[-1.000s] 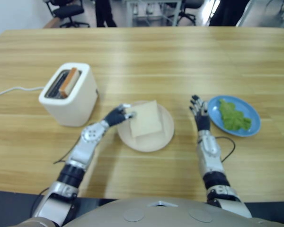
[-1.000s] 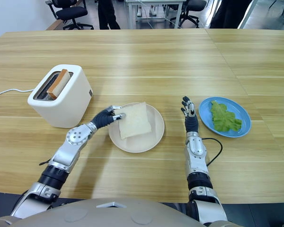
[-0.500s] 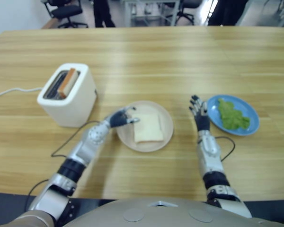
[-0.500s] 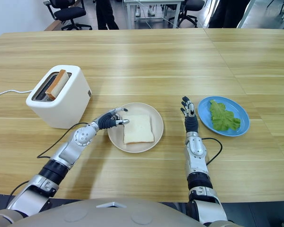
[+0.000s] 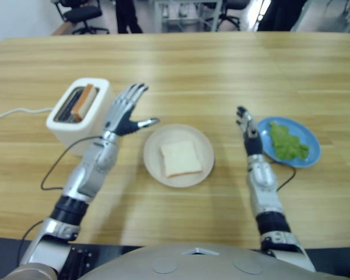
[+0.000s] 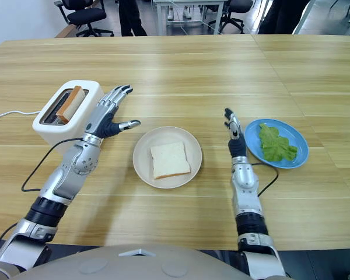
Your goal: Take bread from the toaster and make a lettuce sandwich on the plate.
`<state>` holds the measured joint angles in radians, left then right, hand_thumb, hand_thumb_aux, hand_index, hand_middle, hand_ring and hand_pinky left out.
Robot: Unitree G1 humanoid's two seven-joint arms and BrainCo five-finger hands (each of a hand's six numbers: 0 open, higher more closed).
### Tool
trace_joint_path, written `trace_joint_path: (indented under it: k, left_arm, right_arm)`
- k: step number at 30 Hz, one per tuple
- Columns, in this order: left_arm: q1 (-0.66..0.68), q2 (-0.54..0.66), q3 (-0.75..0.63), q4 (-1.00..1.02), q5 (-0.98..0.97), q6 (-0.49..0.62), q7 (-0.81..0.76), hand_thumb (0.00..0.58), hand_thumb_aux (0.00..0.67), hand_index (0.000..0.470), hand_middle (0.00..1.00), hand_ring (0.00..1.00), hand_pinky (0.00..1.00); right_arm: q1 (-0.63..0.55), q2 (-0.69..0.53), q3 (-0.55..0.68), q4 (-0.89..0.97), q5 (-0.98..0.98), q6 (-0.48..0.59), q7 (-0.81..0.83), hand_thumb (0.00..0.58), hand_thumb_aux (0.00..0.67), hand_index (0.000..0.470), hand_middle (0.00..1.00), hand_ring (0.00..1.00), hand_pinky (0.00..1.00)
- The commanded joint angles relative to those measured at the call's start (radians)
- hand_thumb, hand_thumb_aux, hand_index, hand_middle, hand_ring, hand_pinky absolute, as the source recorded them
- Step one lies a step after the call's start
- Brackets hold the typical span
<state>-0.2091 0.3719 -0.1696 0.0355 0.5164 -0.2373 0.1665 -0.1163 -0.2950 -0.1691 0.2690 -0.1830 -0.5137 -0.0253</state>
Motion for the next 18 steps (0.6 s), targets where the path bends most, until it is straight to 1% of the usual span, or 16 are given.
trace_joint_path:
  k: [1, 2, 4, 6, 7, 11, 12, 15, 18]
  left_arm:
    - [0.024, -0.056, 0.053, 0.14, -0.201, -0.045, -0.074, 0.0, 0.0, 0.0, 0.0, 0.0, 0.0]
    - [0.026, -0.067, 0.065, 0.16, -0.229, -0.055, -0.085, 0.0, 0.0, 0.0, 0.0, 0.0, 0.0]
    - [0.03, -0.084, 0.083, 0.185, -0.275, -0.068, -0.103, 0.0, 0.0, 0.0, 0.0, 0.0, 0.0]
    - [0.033, -0.095, 0.092, 0.195, -0.3, -0.074, -0.117, 0.0, 0.0, 0.0, 0.0, 0.0, 0.0]
    - [0.033, -0.098, 0.093, 0.198, -0.302, -0.076, -0.119, 0.0, 0.0, 0.0, 0.0, 0.0, 0.0]
    - [0.031, -0.106, 0.088, 0.206, -0.292, -0.087, -0.122, 0.0, 0.0, 0.0, 0.0, 0.0, 0.0]
    - [0.032, -0.108, 0.087, 0.207, -0.29, -0.088, -0.123, 0.0, 0.0, 0.0, 0.0, 0.0, 0.0]
    - [0.033, -0.111, 0.088, 0.205, -0.282, -0.089, -0.122, 0.0, 0.0, 0.0, 0.0, 0.0, 0.0]
    - [0.036, -0.115, 0.091, 0.199, -0.278, -0.087, -0.122, 0.0, 0.0, 0.0, 0.0, 0.0, 0.0]
  right_arm:
    - [0.016, -0.233, -0.085, -0.136, -0.353, 0.089, -0.142, 0.0, 0.0, 0.0, 0.0, 0.0, 0.0]
    - [0.023, -0.306, -0.085, -0.146, -0.451, 0.138, -0.173, 0.0, 0.0, 0.0, 0.0, 0.0, 0.0]
    - [0.026, -0.457, -0.051, -0.091, -0.626, 0.238, -0.213, 0.0, 0.0, 0.0, 0.0, 0.0, 0.0]
    - [0.006, -0.575, 0.026, 0.052, -0.741, 0.306, -0.233, 0.0, 0.0, 0.0, 0.0, 0.0, 0.0]
    - [-0.011, -0.609, 0.061, 0.126, -0.766, 0.306, -0.25, 0.0, 0.0, 0.0, 0.0, 0.0, 0.0]
    - [-0.101, -0.679, 0.202, 0.41, -0.826, 0.289, -0.347, 0.0, 0.0, 0.0, 0.0, 0.0, 0.0]
    - [-0.127, -0.681, 0.24, 0.475, -0.84, 0.286, -0.364, 0.0, 0.0, 0.0, 0.0, 0.0, 0.0]
    - [-0.179, -0.67, 0.33, 0.59, -0.857, 0.278, -0.386, 0.0, 0.0, 0.0, 0.0, 0.0, 0.0]
    - [-0.225, -0.647, 0.391, 0.708, -0.841, 0.261, -0.416, 0.0, 0.0, 0.0, 0.0, 0.0, 0.0]
